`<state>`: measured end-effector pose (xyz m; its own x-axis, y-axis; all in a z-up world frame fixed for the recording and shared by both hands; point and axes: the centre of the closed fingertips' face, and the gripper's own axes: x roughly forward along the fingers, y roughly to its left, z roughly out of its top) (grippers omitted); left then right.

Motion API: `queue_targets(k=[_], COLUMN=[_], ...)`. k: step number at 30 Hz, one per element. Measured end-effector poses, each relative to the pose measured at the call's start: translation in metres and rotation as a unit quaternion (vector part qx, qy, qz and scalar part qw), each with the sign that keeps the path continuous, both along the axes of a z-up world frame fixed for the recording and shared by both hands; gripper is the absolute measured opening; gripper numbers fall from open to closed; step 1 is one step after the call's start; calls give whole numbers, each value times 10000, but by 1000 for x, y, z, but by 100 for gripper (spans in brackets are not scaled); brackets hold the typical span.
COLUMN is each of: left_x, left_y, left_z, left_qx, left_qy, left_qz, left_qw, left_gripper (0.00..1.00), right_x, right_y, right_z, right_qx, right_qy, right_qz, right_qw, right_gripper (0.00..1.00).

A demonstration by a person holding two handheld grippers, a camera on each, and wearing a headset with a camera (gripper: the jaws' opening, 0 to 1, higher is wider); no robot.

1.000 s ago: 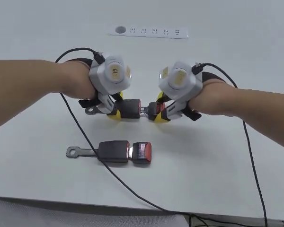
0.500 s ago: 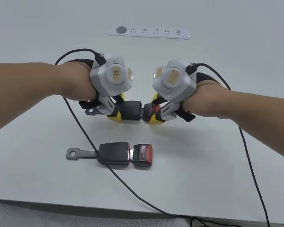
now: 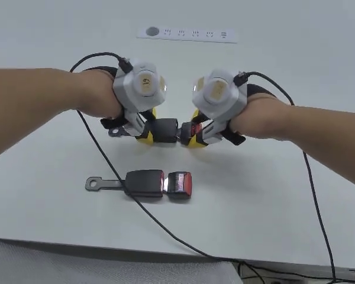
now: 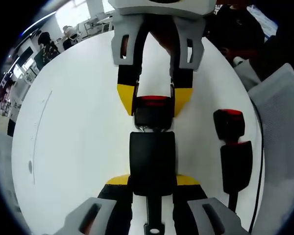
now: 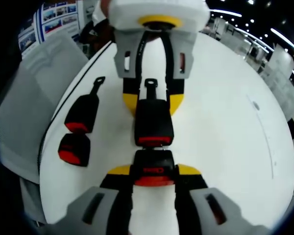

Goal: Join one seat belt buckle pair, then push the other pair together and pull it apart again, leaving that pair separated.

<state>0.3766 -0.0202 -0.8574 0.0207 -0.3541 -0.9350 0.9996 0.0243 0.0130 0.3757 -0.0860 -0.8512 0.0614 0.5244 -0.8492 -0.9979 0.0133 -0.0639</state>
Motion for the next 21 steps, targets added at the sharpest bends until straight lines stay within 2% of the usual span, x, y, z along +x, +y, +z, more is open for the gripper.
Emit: queue_targets(k=[5, 10, 14, 21], left_x=[0, 0, 0, -1], left_y=[0, 1, 1, 0], left_z=[0, 0, 0, 0], left_qx=[73, 21, 0, -1], left_qy=[-5, 11, 2, 27], left_qz=[4, 26, 52, 60], left_qw=[10000, 10000, 10000, 10000], left_gripper=[31, 31, 32, 32], right_x=[-2, -4, -4, -2], right_y=[0, -12, -15, -16], right_z=[2, 2, 2, 1], right_qx=[-83, -52, 106, 171], right_qy=[15, 56, 61, 21], right_qz=[6, -47, -94, -82], right_qw=[10000, 10000, 9999, 9998], right_gripper=[30, 31, 32, 33])
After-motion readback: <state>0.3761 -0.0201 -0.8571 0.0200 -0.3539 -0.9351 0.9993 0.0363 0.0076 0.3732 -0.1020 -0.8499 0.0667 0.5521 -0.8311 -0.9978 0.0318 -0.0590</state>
